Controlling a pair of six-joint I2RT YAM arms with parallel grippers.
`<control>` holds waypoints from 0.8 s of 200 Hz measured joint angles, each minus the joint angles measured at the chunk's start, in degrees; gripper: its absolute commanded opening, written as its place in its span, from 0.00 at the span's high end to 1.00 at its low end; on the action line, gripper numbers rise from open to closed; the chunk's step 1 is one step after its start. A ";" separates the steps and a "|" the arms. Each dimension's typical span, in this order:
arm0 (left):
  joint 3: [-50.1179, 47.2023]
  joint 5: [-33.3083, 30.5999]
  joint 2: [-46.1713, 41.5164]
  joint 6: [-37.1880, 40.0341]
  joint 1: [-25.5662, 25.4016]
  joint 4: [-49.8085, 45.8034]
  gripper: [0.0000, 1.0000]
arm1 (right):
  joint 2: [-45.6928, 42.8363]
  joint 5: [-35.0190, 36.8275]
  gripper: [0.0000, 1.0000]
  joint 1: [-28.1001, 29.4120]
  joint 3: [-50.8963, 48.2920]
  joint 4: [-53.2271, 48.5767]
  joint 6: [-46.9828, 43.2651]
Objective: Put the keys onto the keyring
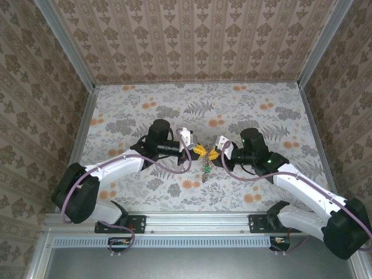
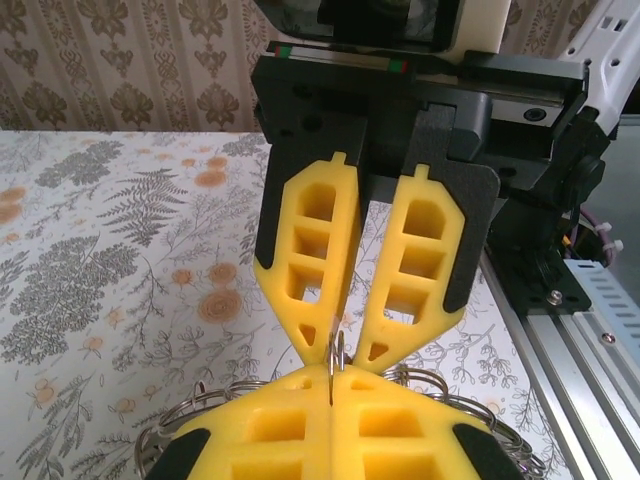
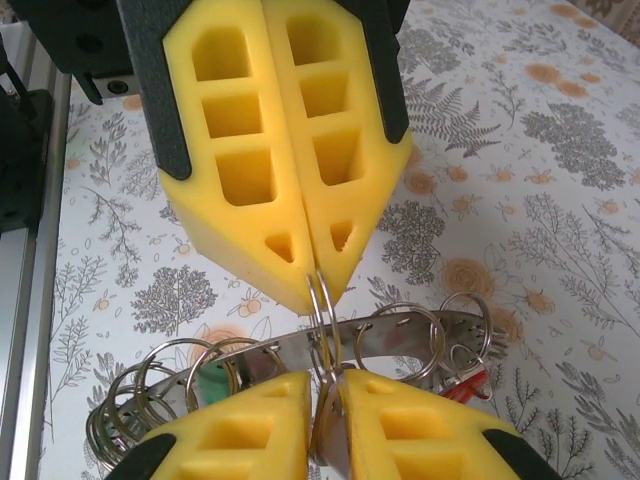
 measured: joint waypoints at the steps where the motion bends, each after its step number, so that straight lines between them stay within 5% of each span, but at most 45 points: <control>1: 0.00 0.00 0.00 0.00 0.00 0.02 1.00 | -0.04 0.00 0.79 0.00 0.00 0.00 0.02; 96: 0.00 -1.79 -0.72 0.92 0.00 -1.95 1.00 | -5.44 1.11 0.63 0.00 0.02 -1.77 1.40; 160: 0.00 -2.08 -1.49 2.47 0.00 -4.94 1.00 | -5.40 2.05 0.67 0.11 1.81 -2.93 0.85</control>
